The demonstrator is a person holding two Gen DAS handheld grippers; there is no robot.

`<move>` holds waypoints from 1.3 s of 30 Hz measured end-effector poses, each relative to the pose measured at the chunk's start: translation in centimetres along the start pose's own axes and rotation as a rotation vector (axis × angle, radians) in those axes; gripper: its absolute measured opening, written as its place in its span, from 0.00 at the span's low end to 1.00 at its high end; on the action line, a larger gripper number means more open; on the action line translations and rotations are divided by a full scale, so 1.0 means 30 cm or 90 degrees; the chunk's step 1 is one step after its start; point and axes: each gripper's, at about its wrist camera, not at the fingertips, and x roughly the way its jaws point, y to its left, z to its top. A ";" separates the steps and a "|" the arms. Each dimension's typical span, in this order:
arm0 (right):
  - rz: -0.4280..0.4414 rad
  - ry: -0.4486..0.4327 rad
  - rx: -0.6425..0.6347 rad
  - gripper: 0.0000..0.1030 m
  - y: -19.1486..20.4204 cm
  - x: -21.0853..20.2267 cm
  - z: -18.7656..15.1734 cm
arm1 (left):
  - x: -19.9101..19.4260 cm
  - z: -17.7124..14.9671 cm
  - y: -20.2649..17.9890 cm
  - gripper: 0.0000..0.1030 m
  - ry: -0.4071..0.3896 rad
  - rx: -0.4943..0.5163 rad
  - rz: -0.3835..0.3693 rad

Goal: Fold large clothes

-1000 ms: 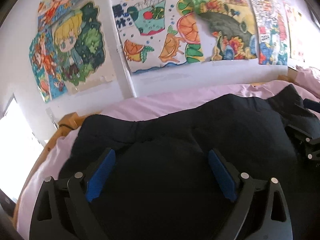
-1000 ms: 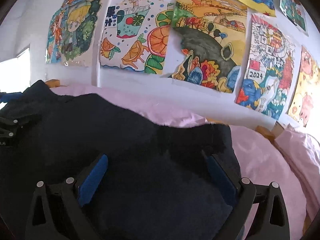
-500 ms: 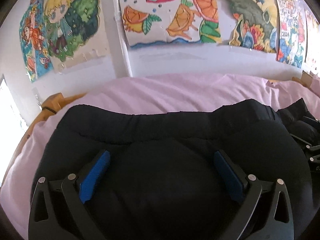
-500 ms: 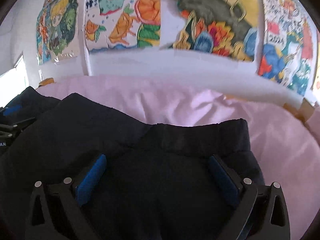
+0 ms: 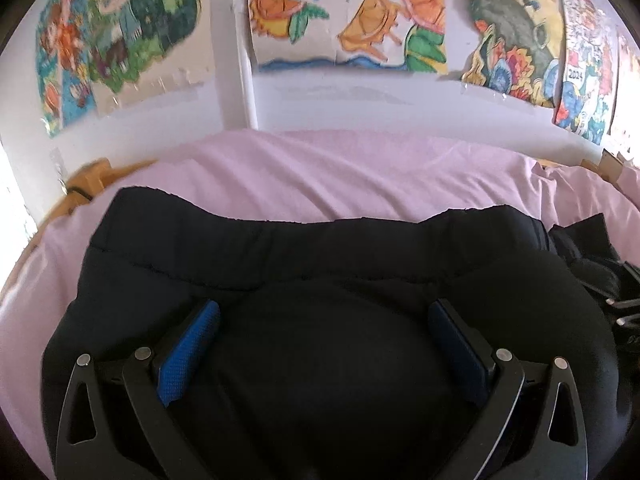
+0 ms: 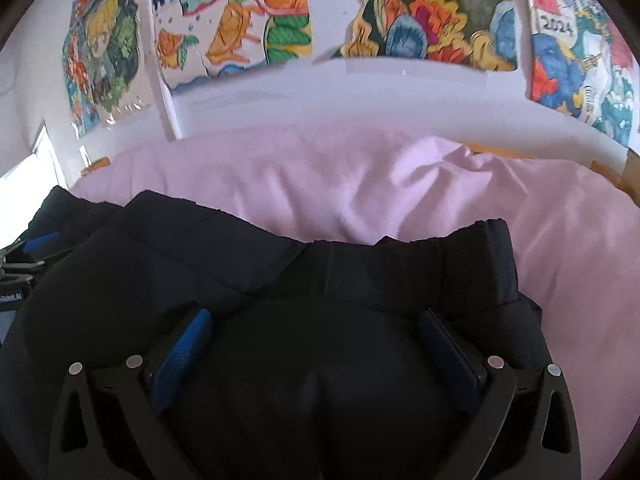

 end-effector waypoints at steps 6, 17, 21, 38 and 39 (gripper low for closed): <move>0.004 -0.038 0.016 1.00 0.002 -0.124 -0.010 | -0.059 -0.020 -0.016 0.99 -0.033 0.003 0.024; -0.008 -0.049 0.018 1.00 0.027 -0.257 -0.007 | -0.135 -0.029 -0.009 0.99 -0.025 -0.040 0.030; -0.002 -0.080 0.017 1.00 0.045 -0.310 -0.005 | -0.182 -0.028 -0.013 0.99 -0.027 -0.051 0.023; 0.063 -0.090 -0.012 1.00 -0.036 -0.436 -0.073 | -0.330 -0.086 0.031 0.99 -0.074 0.014 0.011; 0.084 -0.084 -0.007 1.00 -0.064 -0.446 -0.078 | -0.342 -0.090 0.042 0.99 -0.073 0.018 0.012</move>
